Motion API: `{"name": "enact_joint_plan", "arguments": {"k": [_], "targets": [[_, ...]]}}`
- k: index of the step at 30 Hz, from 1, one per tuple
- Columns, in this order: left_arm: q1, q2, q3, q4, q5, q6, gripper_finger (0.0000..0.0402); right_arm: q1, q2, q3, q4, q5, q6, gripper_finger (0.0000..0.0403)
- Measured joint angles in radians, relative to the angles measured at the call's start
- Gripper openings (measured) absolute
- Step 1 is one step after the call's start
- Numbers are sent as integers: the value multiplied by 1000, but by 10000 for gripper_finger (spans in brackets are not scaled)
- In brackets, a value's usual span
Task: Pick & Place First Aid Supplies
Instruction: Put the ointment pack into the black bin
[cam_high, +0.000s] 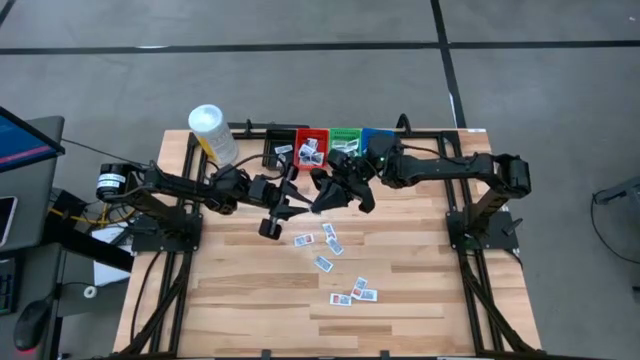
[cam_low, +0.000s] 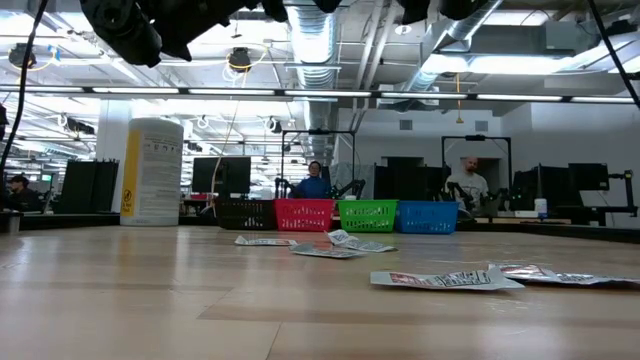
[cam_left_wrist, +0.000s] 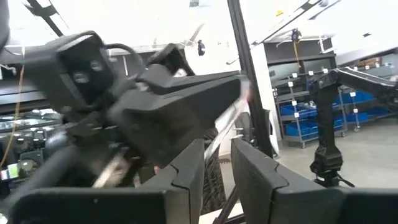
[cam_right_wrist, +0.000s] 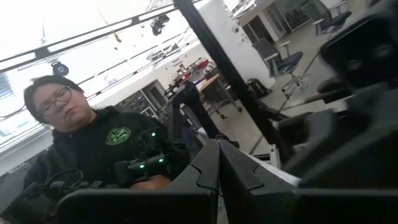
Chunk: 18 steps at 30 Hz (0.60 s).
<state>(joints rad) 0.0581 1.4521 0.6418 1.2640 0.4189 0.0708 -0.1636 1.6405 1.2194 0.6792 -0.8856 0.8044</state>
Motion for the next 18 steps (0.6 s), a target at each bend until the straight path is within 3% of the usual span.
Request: {"name": "enact_joint_plan", "arguments": {"k": [18], "targets": [[15, 0, -1, 0, 7, 0, 81, -29, 0, 1, -118, 53, -105, 0]]}}
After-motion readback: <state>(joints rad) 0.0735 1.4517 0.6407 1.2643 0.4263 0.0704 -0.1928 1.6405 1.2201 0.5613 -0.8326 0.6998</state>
